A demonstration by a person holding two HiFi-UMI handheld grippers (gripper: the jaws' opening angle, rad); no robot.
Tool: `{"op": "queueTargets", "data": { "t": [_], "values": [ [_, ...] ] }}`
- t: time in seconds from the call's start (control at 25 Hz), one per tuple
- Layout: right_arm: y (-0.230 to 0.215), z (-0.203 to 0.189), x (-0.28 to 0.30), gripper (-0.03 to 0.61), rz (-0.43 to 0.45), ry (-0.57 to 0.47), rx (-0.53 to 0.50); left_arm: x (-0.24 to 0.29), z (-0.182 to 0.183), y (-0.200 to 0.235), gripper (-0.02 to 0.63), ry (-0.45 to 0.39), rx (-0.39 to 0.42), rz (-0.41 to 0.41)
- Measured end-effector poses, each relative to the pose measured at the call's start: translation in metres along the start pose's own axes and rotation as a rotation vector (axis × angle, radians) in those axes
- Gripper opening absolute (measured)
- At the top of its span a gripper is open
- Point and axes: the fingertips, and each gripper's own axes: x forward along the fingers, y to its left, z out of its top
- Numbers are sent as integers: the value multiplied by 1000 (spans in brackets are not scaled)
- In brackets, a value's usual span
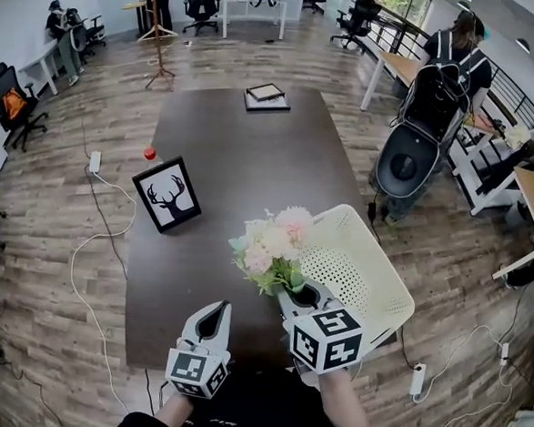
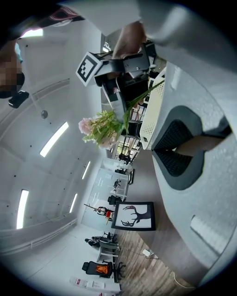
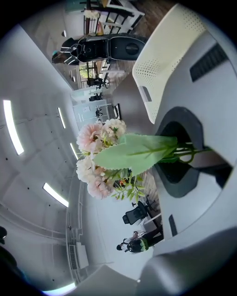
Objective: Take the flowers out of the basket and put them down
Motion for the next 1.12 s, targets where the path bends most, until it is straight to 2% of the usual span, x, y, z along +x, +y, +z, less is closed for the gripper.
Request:
{"op": "queueTargets", "data": {
  "t": [0.52,0.72,1.12],
  "values": [
    [41,-53,71,51,45,131,95,-11,6,44,9,1,-10,27],
    [49,-83,97,51,41,202,120,-15,10,60,9,-12,-21,60],
    [47,-134,129,52,13,297,146,-12,2,79,9,22,-38,81]
  ]
}}
